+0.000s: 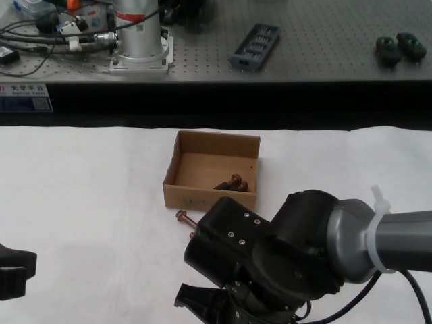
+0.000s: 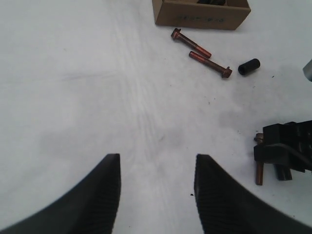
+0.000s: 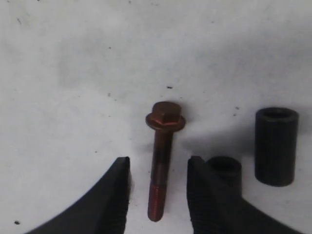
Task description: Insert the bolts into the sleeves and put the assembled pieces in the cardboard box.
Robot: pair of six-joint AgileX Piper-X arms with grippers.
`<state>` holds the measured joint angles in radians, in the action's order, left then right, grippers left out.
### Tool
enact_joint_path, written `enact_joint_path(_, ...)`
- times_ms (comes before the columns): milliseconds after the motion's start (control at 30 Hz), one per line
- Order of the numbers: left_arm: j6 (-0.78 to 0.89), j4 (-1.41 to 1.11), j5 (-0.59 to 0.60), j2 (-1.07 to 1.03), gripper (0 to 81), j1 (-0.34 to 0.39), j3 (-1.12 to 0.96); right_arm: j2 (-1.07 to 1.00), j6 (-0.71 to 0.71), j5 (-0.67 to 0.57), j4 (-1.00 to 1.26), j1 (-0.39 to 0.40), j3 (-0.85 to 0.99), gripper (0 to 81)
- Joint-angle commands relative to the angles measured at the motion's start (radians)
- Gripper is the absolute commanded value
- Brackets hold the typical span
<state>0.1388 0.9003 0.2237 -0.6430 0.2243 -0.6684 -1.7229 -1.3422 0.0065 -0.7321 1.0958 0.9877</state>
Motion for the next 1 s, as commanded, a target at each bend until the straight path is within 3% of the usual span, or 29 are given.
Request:
enact_joint_path(0,-0.01,-0.004,-0.011,0.007,35.7,-0.001,-0.006,0.015,0.012,0.013,-0.007,0.001,0.009,29.3)
enact_joint_path(667,-0.01,-0.004,-0.011,0.066,35.7,-0.001,-0.006,-0.043,-0.026,0.045,0.051,0.001,0.009,28.5)
enact_joint_path(767,-0.01,-0.004,-0.011,0.076,35.7,-0.001,-0.006,-0.052,-0.026,0.046,0.051,0.001,0.009,21.7)
enact_joint_path(967,-0.01,-0.004,-0.011,0.077,35.7,-0.001,-0.006,-0.057,0.01,0.046,0.054,0.001,0.007,0.1)
